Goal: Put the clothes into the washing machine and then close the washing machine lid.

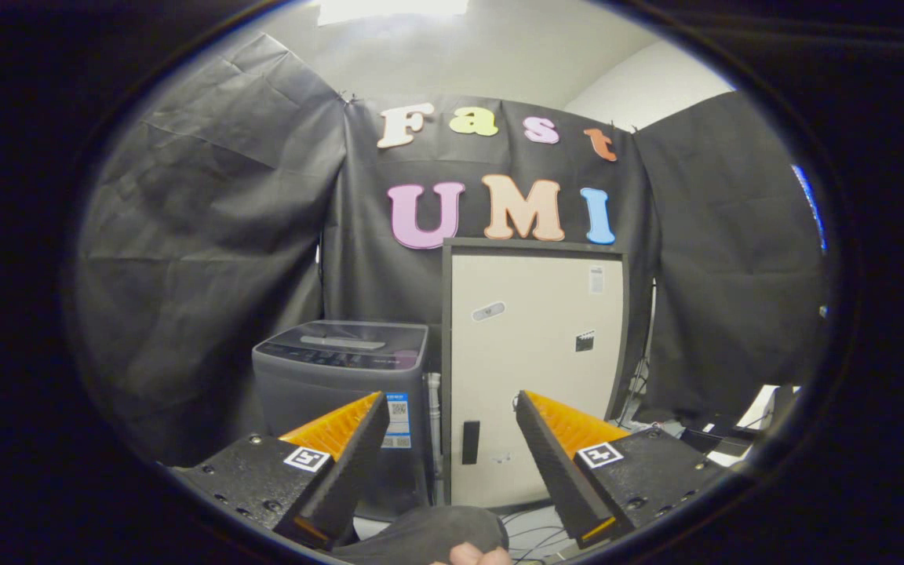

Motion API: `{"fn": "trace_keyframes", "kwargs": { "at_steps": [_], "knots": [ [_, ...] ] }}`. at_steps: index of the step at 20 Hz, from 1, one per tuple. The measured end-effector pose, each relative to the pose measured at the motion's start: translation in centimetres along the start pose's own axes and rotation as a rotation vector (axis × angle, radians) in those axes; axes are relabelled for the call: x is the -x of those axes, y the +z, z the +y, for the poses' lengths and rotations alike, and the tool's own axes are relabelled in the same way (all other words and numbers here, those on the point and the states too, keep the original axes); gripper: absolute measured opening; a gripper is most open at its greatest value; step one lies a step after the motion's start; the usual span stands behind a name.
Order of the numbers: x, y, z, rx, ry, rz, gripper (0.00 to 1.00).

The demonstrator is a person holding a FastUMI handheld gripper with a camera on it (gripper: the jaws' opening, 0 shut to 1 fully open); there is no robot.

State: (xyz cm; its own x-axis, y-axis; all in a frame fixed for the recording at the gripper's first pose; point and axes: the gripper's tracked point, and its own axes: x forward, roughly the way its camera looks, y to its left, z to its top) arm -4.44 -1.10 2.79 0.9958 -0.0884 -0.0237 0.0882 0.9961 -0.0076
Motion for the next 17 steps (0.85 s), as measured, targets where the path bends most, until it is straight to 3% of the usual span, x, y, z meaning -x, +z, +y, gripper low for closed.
{"fn": "trace_keyframes", "kwargs": {
  "at_steps": [17],
  "knots": [
    [-0.04, -0.15, -0.06, 0.001, -0.004, 0.006, 0.99]
  ]
}}
